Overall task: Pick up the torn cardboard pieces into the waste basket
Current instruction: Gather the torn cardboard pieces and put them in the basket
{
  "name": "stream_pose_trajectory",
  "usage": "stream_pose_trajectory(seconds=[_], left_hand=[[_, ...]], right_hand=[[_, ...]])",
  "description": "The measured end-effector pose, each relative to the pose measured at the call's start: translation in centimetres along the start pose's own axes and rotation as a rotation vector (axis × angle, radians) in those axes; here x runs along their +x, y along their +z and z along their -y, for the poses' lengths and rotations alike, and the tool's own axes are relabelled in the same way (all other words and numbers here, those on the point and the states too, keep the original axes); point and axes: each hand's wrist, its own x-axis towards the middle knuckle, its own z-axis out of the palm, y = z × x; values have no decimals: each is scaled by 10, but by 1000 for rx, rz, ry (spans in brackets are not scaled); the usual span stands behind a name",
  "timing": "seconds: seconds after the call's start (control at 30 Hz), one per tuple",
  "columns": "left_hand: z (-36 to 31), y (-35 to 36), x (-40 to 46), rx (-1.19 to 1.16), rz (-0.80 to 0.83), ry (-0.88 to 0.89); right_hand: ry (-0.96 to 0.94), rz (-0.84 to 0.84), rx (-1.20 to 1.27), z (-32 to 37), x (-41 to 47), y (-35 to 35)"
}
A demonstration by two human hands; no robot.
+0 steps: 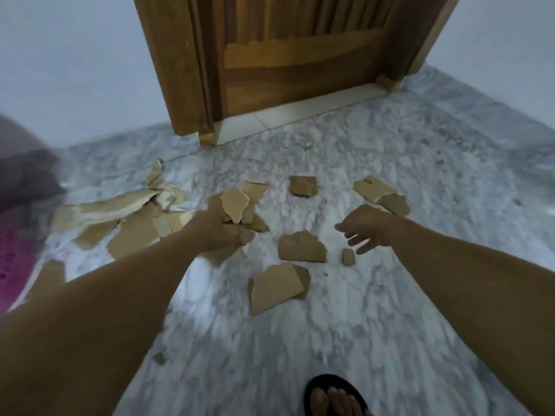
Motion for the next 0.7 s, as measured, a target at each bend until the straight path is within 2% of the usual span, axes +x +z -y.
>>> stream_pose_trajectory(seconds=[0.1,0.27,0.33,0.47,0.53,0.63,0.7], left_hand=[[-14,47,17,193,52,149],[-46,109,19,560,203,327],[-56,119,22,669,217,367],[-69,117,43,650,207,386],[-76,111,55,636,172,388],[-83,104,68,657,113,385],[-84,101,77,628,82,358]], right_hand=[[5,-65,-134,-34,27,10],[-152,-106,-283,-72,59,27],[-194,-122,-308,-77,71,28],[-264,-178,-226,-80,88,16],[-278,-336,-218,-81,98,2],[-207,-545,-191,-81,107,-21],[-110,-534,-200,-80,119,-32]])
